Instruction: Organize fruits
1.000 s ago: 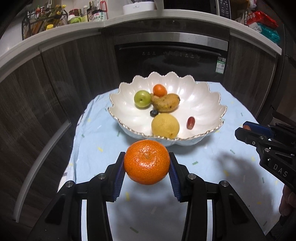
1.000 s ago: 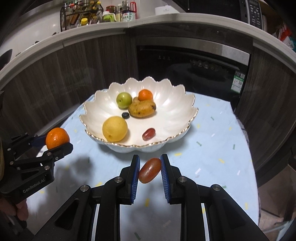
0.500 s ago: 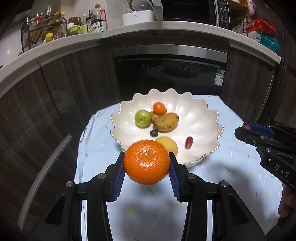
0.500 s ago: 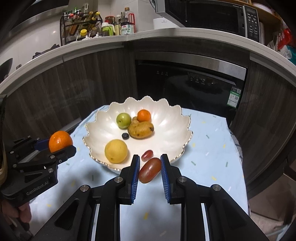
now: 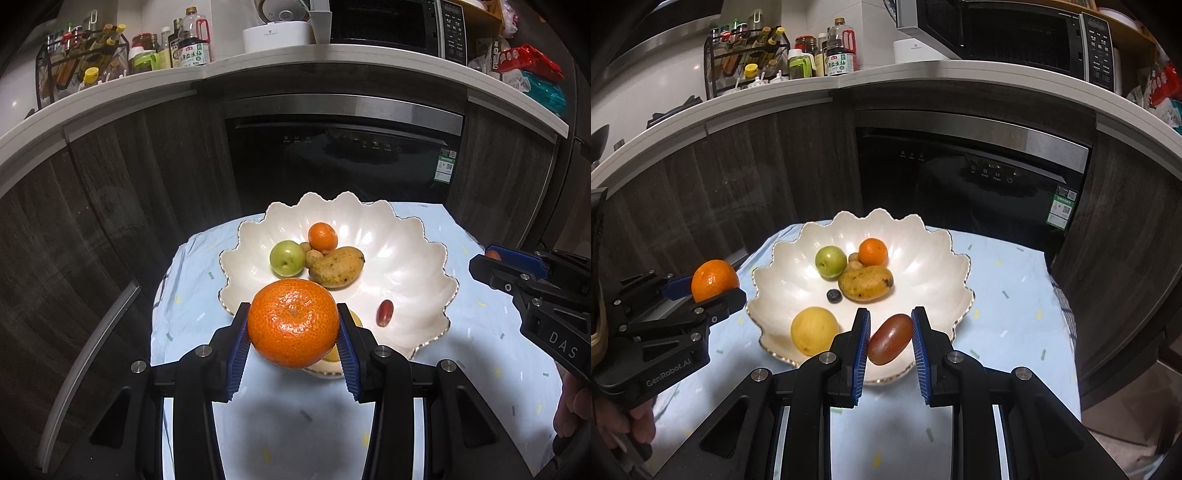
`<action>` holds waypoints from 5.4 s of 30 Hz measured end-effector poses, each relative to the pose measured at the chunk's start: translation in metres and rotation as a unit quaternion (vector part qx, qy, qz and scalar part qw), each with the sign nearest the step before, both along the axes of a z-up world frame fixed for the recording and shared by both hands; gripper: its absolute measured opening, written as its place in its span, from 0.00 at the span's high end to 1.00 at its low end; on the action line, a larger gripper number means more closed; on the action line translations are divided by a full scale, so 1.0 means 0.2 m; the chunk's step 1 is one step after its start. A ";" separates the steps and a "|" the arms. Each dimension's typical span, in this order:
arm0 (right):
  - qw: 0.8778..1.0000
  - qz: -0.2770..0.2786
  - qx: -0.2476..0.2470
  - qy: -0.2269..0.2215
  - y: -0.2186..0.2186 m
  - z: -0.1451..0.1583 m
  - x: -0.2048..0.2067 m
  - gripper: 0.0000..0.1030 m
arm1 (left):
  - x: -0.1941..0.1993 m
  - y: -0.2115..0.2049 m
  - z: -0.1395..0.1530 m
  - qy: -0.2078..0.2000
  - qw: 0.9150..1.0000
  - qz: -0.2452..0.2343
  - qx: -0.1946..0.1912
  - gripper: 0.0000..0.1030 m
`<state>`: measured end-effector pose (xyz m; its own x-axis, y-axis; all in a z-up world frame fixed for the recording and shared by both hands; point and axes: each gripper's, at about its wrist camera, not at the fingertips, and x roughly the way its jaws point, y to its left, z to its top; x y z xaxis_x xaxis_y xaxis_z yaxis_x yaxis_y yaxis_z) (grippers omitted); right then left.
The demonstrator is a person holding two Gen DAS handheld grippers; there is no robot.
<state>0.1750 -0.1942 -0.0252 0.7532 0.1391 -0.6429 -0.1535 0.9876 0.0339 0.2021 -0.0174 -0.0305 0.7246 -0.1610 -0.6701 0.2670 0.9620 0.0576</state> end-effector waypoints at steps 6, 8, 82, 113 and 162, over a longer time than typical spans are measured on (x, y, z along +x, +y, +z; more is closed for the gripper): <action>1.000 0.000 -0.003 -0.001 0.00 0.00 0.06 0.76 | 0.08 0.00 -0.02 0.006 1.000 0.002 0.001 0.58; 1.000 0.000 -0.005 0.001 0.00 0.00 0.10 0.76 | 0.11 0.00 -0.03 0.008 1.000 0.004 0.001 0.58; 0.996 -0.080 -0.002 -0.037 -0.09 0.20 -0.13 0.11 | -0.19 0.02 0.22 -0.054 0.997 0.051 0.023 0.08; 0.990 -0.125 0.003 -0.072 -0.16 0.22 -0.73 0.11 | -0.78 0.06 0.22 -0.086 0.992 0.091 0.006 0.08; 0.989 -0.123 0.001 -0.087 -0.14 0.13 -0.93 0.11 | -0.96 0.09 0.12 -0.090 0.989 0.114 0.003 0.08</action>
